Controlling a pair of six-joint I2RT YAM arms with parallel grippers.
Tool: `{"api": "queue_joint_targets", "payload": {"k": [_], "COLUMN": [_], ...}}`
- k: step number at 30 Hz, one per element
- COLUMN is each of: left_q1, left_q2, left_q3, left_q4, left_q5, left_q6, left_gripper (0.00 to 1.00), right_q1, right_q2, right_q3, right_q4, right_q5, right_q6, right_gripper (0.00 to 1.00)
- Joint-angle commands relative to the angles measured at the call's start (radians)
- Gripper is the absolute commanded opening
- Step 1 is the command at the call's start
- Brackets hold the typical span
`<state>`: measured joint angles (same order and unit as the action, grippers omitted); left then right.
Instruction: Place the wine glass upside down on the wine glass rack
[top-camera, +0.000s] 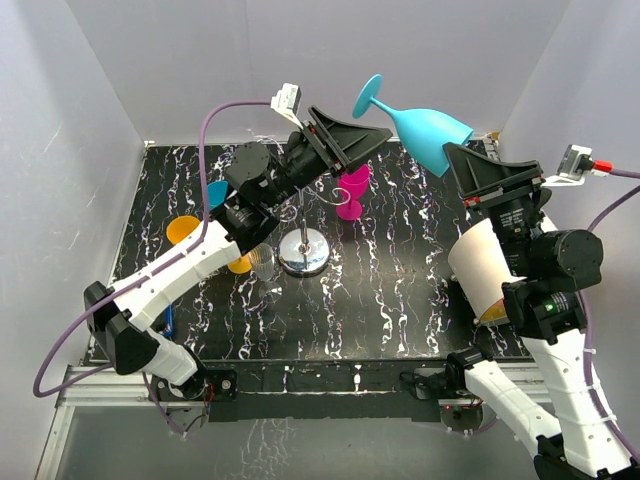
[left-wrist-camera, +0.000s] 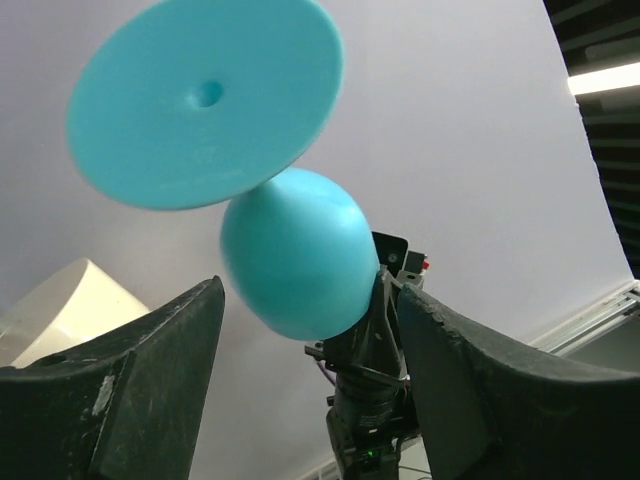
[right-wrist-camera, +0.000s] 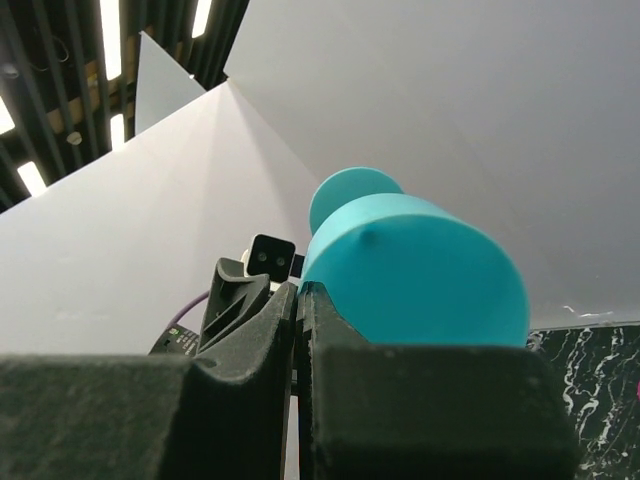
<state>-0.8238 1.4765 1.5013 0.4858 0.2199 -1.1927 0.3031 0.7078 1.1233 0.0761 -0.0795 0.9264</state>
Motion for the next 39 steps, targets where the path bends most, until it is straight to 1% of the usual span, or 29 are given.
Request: {"api": "queue_joint_targets", "payload": {"k": [1, 6, 10, 14, 20, 28, 31, 34, 39], "left_q1": [-0.037, -0.055, -0.061, -0.07, -0.073, -0.085, -0.088, -0.089, -0.089], "left_q2": [-0.073, -0.093, -0.088, -0.076, -0.073, -0.053, -0.047, -0.043, -0.039], "left_q3": [-0.021, -0.039, -0.041, -0.033, -0.023, -0.021, -0.025, -0.025, -0.032], "left_q4": [0.106, 0.15, 0.195, 0.26, 0.299, 0.371, 0.388, 0.396, 0.406], "left_q5": [-0.139, -0.22, -0.271, -0.289, -0.306, -0.327, -0.343, -0.36, -0.369], "left_q6": [-0.005, 0.023, 0.027, 0.053, 0.091, 0.135, 0.144, 0.153, 0.164], "left_gripper": [0.67, 0.6, 0.57, 0.55, 0.46, 0.46, 0.43, 0.36, 0.17], "right_q1": [-0.002, -0.001, -0.001, -0.002, -0.001, -0.002, -0.001, -0.001, -0.001], "right_q2": [-0.003, 0.008, 0.017, 0.014, 0.014, 0.013, 0.012, 0.009, 0.005], "right_q3": [-0.011, -0.023, -0.039, -0.044, -0.043, -0.046, -0.048, -0.049, -0.037], "right_q4": [0.142, 0.175, 0.225, 0.254, 0.259, 0.262, 0.26, 0.252, 0.217], "right_q5": [-0.073, -0.128, -0.198, -0.253, -0.29, -0.367, -0.388, -0.399, -0.407], "right_q6": [0.039, 0.055, 0.064, 0.055, 0.048, 0.031, 0.032, 0.034, 0.026], "right_gripper": [0.0, 0.0, 0.0, 0.0, 0.0, 0.0, 0.0, 0.0, 0.0]}}
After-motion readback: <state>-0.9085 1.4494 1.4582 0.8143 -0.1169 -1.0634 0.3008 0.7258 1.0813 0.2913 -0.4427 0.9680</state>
